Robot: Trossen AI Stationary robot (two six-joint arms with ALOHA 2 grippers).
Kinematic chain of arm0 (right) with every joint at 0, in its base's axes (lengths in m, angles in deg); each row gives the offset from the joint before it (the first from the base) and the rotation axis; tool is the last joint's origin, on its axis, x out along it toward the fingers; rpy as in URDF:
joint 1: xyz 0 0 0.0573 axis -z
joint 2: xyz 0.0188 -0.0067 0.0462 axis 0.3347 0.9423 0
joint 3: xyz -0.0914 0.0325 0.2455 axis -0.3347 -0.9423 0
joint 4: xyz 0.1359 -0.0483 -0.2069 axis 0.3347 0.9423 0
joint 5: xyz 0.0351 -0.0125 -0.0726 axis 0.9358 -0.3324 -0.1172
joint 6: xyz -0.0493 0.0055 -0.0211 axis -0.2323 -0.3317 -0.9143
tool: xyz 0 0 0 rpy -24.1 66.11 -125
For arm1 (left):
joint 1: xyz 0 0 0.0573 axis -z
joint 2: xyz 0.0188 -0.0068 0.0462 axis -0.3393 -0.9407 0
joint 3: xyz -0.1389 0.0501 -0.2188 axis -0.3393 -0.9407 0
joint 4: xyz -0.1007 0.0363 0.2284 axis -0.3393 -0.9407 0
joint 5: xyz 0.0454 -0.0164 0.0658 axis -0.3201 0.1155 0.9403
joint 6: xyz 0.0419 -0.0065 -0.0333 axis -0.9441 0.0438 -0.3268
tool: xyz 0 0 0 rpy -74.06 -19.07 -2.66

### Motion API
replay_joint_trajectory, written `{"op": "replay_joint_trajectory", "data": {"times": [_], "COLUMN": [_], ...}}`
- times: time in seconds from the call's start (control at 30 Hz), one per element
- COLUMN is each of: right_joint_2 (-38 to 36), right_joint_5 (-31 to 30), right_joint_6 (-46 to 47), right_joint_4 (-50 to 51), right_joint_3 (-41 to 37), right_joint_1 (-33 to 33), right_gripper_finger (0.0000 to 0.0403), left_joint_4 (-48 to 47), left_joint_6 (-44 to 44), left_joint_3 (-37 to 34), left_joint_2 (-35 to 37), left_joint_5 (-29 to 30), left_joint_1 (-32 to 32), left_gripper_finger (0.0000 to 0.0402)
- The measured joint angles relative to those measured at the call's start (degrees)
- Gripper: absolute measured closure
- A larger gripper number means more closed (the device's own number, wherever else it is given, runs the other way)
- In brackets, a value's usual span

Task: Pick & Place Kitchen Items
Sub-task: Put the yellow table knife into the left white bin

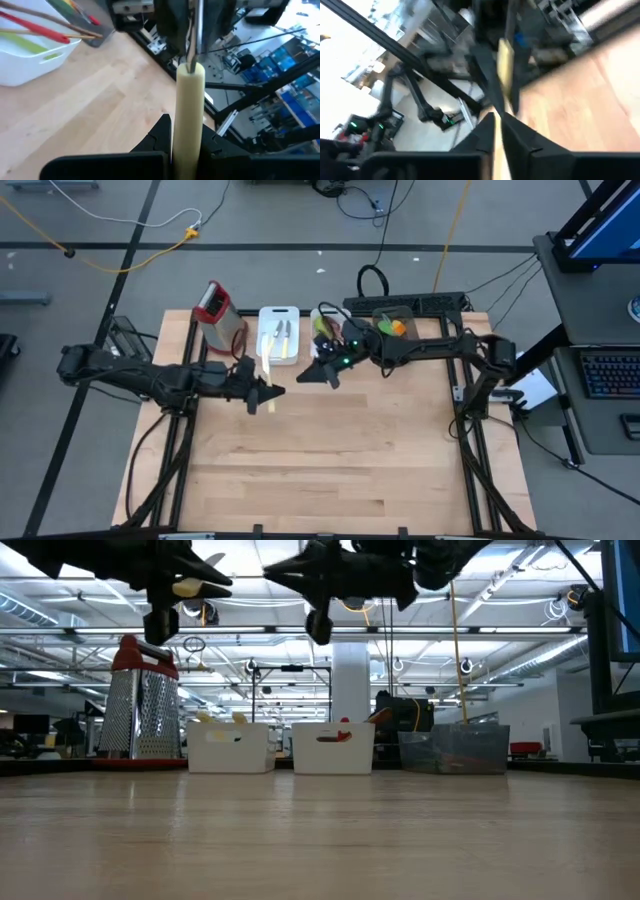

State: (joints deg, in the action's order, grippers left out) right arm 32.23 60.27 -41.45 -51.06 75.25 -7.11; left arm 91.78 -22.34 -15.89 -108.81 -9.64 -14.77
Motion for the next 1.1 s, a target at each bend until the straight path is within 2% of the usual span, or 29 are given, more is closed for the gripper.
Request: {"op": "replay_joint_trajectory", "data": {"times": [0.1, 0.37, 0.53, 0.77, 0.93, 1.1], "right_joint_2": [-2.4, -14.3, -22.0, -31.8, -37.4, -41.0], "right_joint_5": [-2.8, -11.8, -14.8, -14.5, -10.9, -5.7], "right_joint_6": [-0.7, 0.0, 1.4, 1.5, 0.4, -1.3], "right_joint_4": [-0.2, -1.7, -3.4, -5.7, -5.7, -5.7], "right_joint_3": [-3.8, -19.1, -27.3, -35.8, -38.7, -39.2], "right_joint_1": [-0.4, -1.1, -1.3, -0.4, 1.4, 3.0], "right_gripper_finger": [0.0397, 0.0401, 0.0402, 0.0402, 0.0402, 0.0402], "left_joint_4": [-2.9, -4.8, -4.9, 1.4, 6.4, 6.3], "left_joint_6": [2.7, 13.0, 21.7, 33.9, 42.4, 48.9], "left_joint_3": [0.0, 0.0, 0.0, 0.1, 1.8, 10.1], "left_joint_2": [1.5, 1.0, -1.5, -4.4, -8.5, -13.0], "left_joint_5": [0.0, 0.0, -2.3, -3.5, -4.0, -13.2], "left_joint_1": [0.0, -3.0, -7.1, -12.2, -14.9, -19.5], "left_gripper_finger": [0.0378, 0.0378, 0.0378, 0.0378, 0.0378, 0.0378]}}
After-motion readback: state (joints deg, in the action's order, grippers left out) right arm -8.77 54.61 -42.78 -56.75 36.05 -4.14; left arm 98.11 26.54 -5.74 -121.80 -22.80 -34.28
